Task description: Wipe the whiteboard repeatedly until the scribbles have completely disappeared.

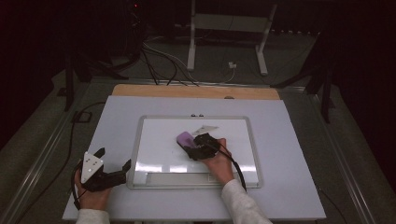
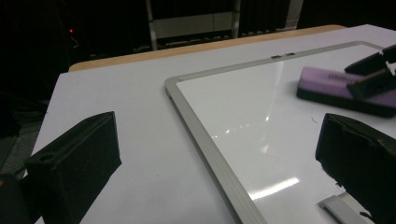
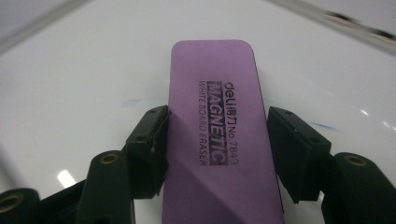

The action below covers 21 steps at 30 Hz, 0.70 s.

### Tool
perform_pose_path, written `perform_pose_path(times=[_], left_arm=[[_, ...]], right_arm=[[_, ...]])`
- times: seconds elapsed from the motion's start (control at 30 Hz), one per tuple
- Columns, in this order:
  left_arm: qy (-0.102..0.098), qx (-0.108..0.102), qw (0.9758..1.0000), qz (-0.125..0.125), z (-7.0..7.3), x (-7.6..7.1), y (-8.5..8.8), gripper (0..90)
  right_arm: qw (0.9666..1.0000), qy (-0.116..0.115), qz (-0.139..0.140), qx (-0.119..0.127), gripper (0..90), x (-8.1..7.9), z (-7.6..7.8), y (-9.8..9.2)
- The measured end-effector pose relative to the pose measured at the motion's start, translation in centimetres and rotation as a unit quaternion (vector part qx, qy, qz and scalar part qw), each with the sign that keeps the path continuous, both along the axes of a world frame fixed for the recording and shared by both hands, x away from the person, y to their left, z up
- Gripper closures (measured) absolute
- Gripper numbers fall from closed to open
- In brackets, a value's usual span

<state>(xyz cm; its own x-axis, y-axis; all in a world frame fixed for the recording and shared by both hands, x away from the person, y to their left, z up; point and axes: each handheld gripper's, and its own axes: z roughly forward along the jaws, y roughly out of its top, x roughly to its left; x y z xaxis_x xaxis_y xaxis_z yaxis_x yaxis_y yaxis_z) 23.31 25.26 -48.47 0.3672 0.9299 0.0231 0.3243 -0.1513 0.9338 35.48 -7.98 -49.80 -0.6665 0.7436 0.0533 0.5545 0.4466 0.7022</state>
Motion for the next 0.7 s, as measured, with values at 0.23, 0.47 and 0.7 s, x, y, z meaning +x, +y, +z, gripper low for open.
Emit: perform_pose_path(times=[0.23, 0.47, 0.7], left_arm=[[0.001, -0.001, 1.0, 0.002, -0.1, 0.0, 0.1, 0.8], [0.001, -0.003, 1.0, 0.003, -0.1, 0.0, 0.2, 0.8], [0.001, -0.003, 1.0, 0.003, -0.1, 0.0, 0.2, 0.8]], right_arm=[[0.9934, 0.02, 0.111, 0.022, 41.5, -2.1, 0.1, 3.9], [0.993, 0.02, 0.114, 0.025, 41.5, -2.0, 0.0, 4.3], [0.9994, 0.015, -0.02, 0.022, 41.5, 1.2, 0.0, -0.2]])
